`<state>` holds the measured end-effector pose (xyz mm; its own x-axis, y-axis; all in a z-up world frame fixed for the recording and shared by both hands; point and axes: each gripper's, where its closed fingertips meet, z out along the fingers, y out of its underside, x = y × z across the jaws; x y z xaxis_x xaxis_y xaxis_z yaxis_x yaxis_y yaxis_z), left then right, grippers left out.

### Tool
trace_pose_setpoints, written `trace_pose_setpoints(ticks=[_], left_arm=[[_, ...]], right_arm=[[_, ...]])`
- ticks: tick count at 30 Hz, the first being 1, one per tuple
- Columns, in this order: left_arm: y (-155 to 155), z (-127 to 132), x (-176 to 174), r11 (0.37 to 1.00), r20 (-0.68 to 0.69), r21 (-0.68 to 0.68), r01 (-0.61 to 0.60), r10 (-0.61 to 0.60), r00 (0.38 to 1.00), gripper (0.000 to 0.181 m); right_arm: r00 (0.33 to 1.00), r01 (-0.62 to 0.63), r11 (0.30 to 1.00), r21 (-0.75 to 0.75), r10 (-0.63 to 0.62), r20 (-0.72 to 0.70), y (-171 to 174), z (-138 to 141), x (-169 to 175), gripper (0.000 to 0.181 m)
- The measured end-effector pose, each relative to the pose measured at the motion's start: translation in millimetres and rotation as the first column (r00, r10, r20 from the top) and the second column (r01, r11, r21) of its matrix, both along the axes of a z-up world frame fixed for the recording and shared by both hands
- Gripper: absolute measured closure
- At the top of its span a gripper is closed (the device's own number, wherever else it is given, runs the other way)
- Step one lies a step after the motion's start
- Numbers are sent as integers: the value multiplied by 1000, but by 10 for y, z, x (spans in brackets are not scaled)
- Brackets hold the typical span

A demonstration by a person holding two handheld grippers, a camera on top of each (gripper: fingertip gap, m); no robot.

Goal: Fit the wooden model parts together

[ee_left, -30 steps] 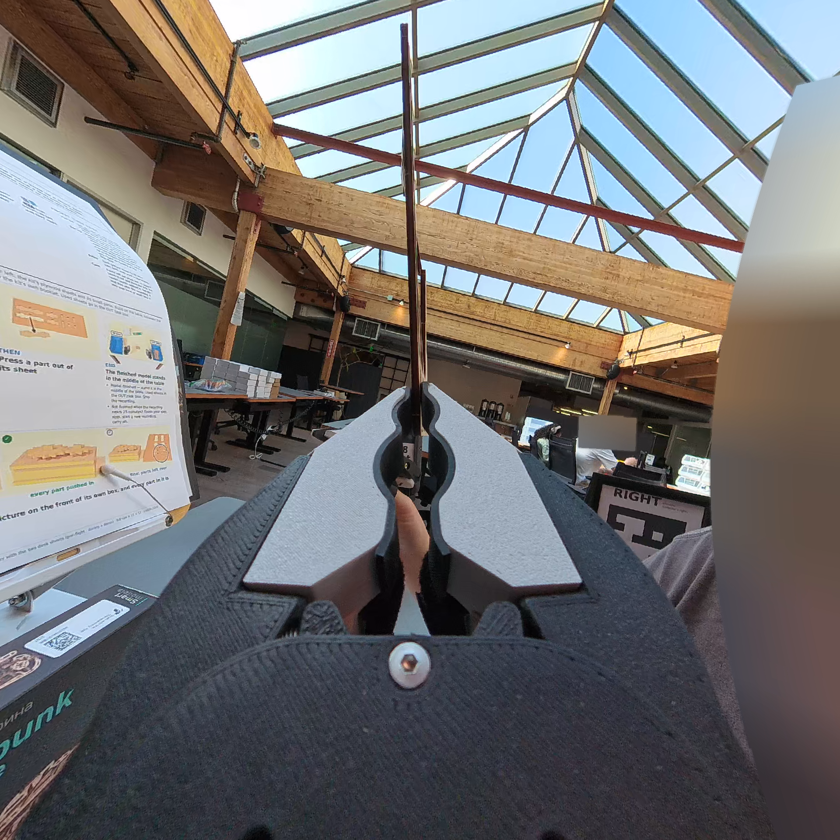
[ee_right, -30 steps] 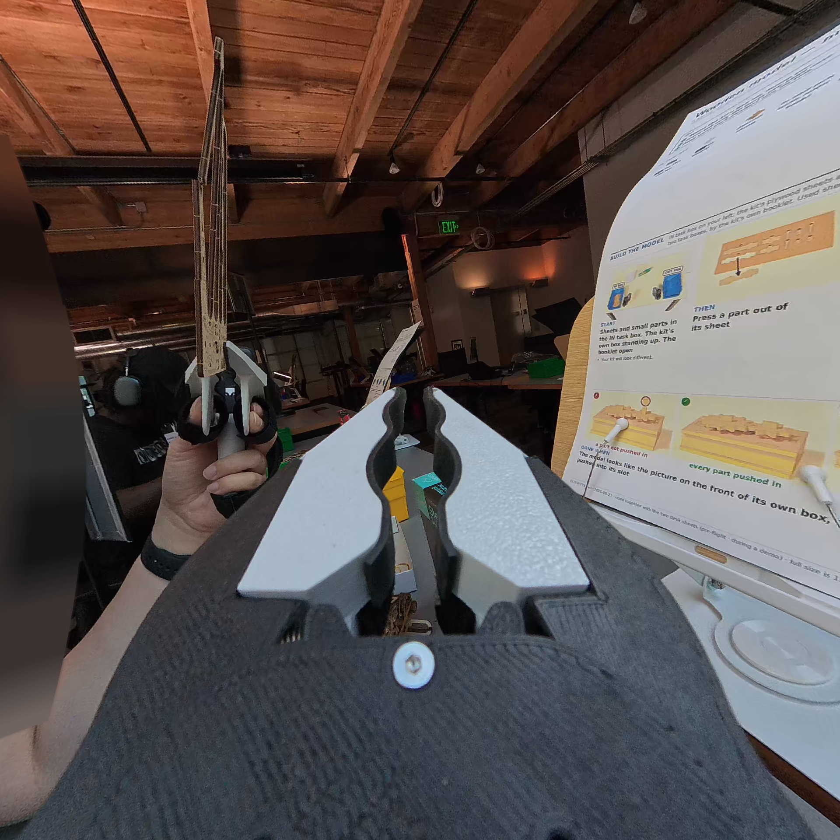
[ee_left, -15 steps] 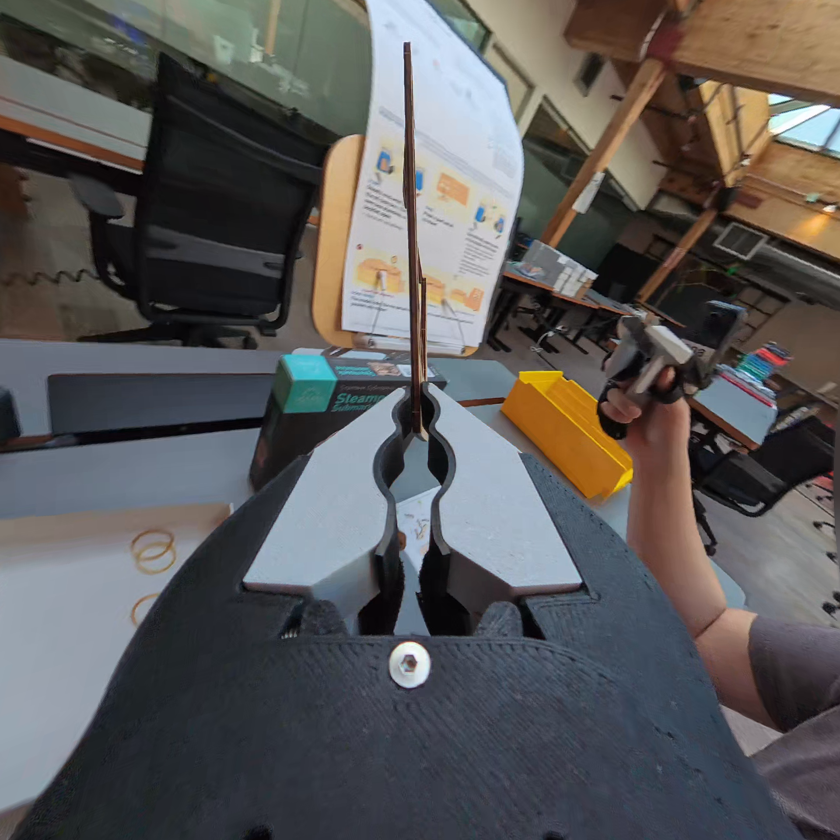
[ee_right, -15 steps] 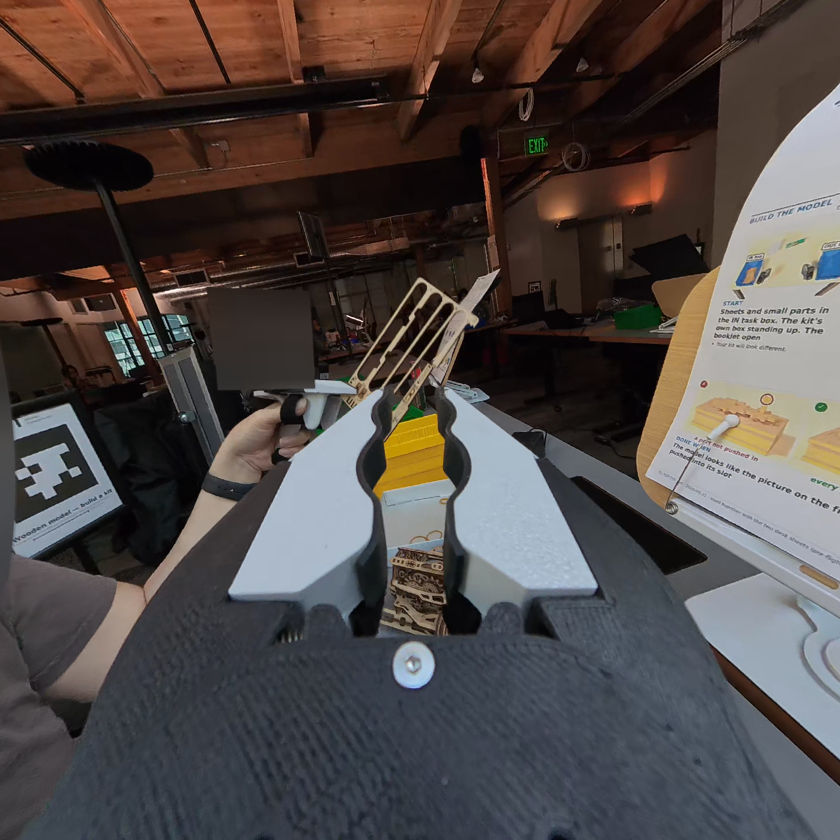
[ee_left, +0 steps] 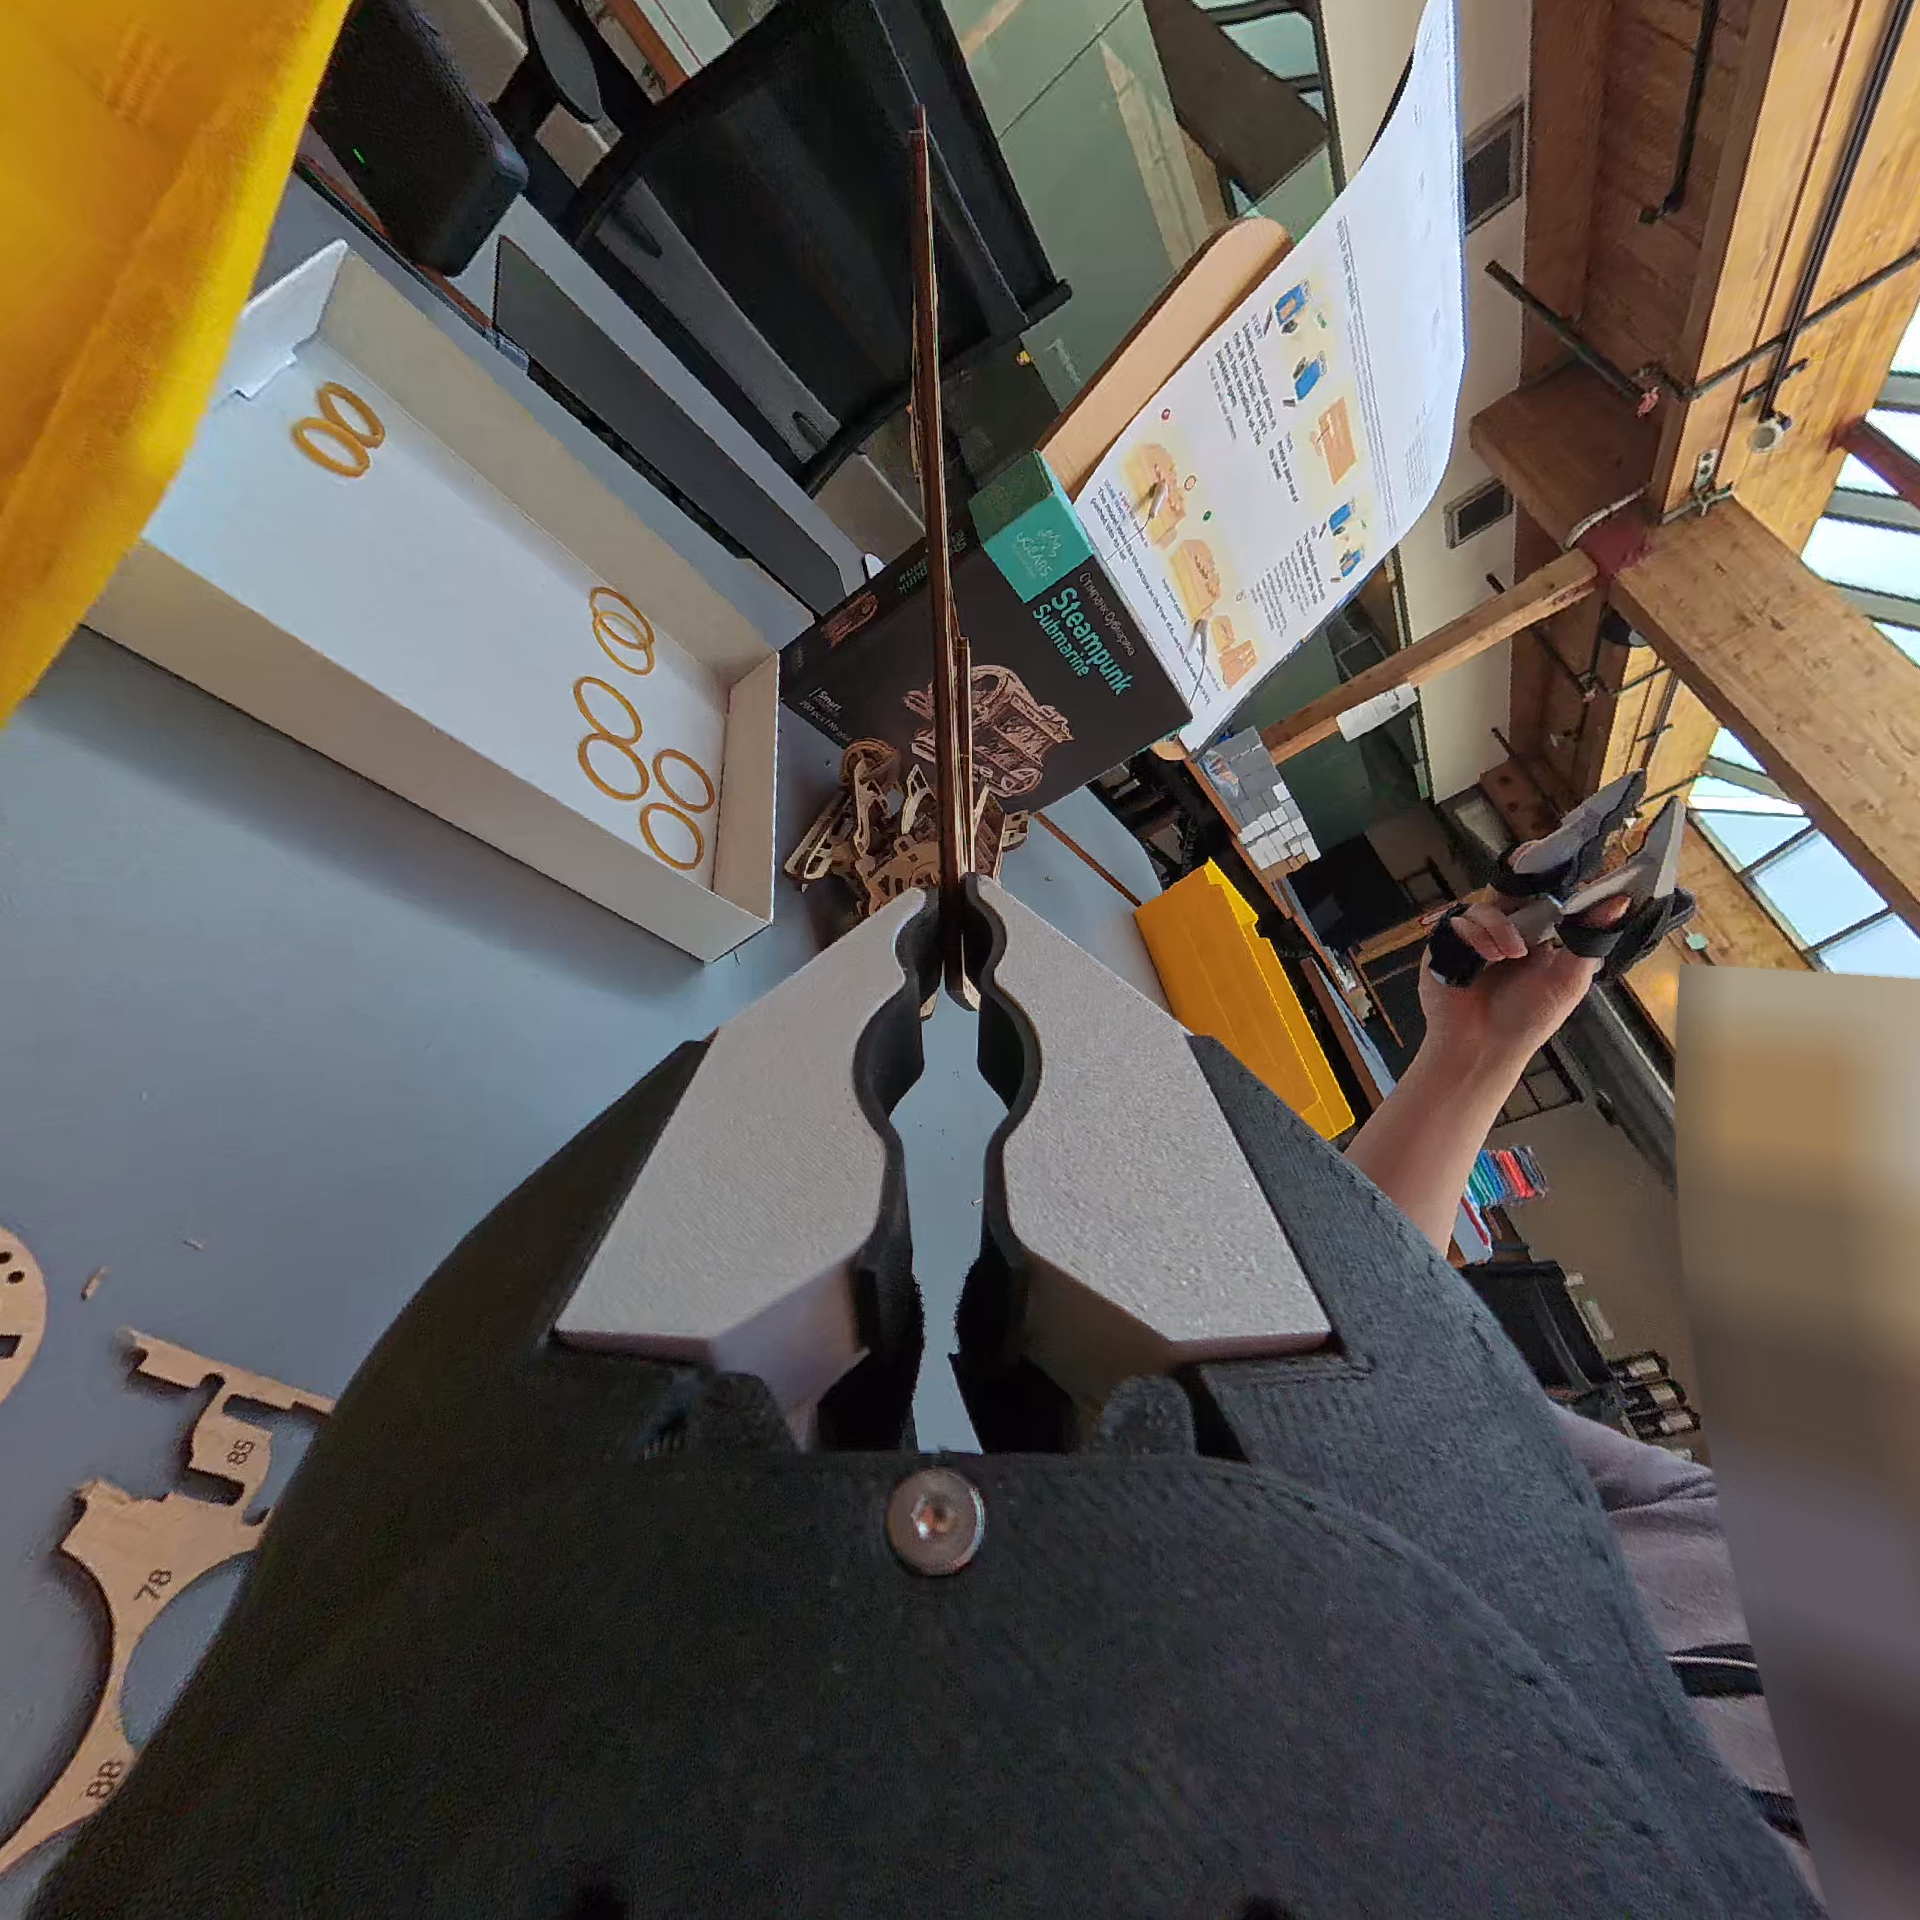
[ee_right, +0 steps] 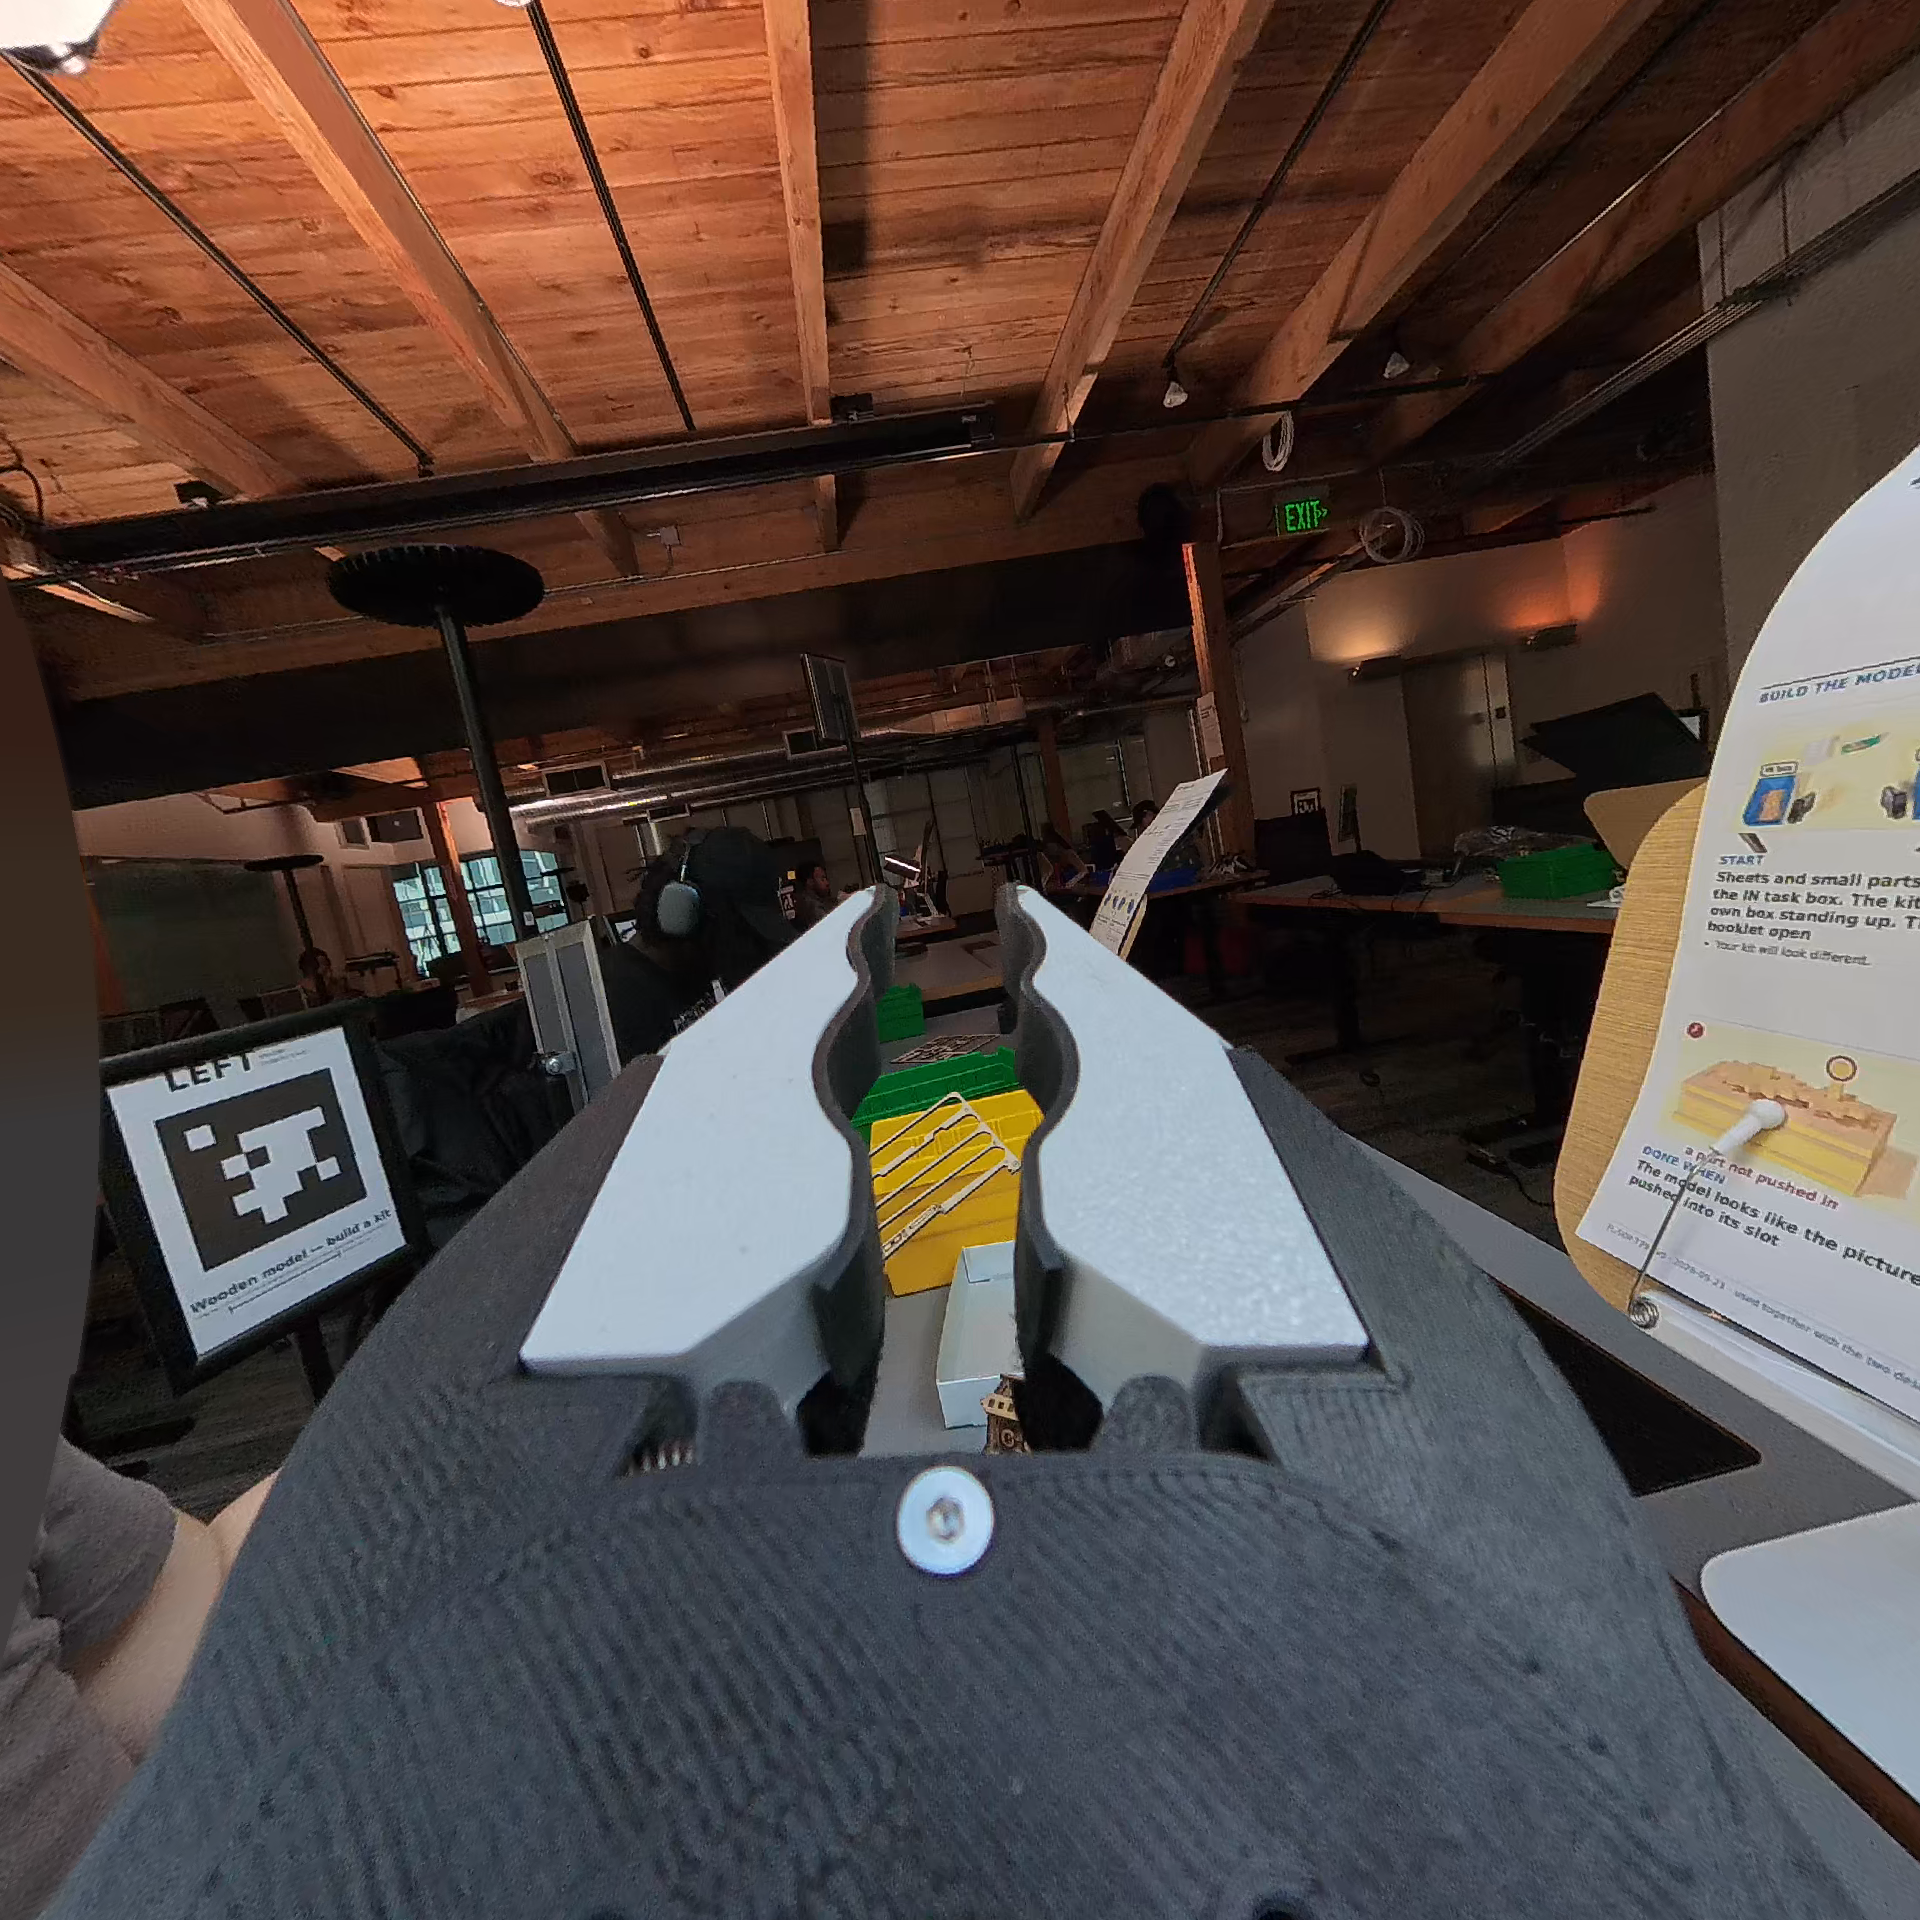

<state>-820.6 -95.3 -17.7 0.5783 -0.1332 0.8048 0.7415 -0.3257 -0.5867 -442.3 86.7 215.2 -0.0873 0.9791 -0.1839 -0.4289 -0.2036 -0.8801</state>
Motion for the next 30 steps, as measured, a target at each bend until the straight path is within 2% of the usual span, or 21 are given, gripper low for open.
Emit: trace_pose_setpoints(ticks=[5,7,11,14,16,19,23,27,30], left_arm=[[-213,122,-282,997,-74,7,-82,82,994,181],[-312,82,-369,994,-90,-26,-106,104,991,181],[-460,-352,-265,983,-91,-169,-72,57,994,181],[-504,-649,-221,975,-20,-212,-73,71,997,181],[-558,-713,-208,977,24,-204,-53,59,998,181],[-647,-644,-337,979,2,-175,-100,102,995,181],[-736,-529,-433,980,-40,-173,-102,97,995,181],[-821,-265,-422,993,-64,-92,-78,72,995,181],[-933,-100,-764,975,-145,-44,-218,210,967,181]], right_arm=[[1000,4,1000,2,-4,20,2,-30,-42,164],[1000,0,1000,-1,0,30,9,-47,-60,163],[999,14,1000,3,-14,39,27,-60,-71,164],[999,15,1000,-3,-15,45,45,-83,-101,164],[998,6,1000,-9,-5,58,41,-112,-151,163],[996,-2,1000,-8,3,84,28,-160,-243,163],[992,-15,1000,-7,16,123,8,-229,-363,163],[989,-19,1000,-6,19,145,-9,-265,-433,163],[988,-15,1000,4,14,155,-30,-268,-463,163]])
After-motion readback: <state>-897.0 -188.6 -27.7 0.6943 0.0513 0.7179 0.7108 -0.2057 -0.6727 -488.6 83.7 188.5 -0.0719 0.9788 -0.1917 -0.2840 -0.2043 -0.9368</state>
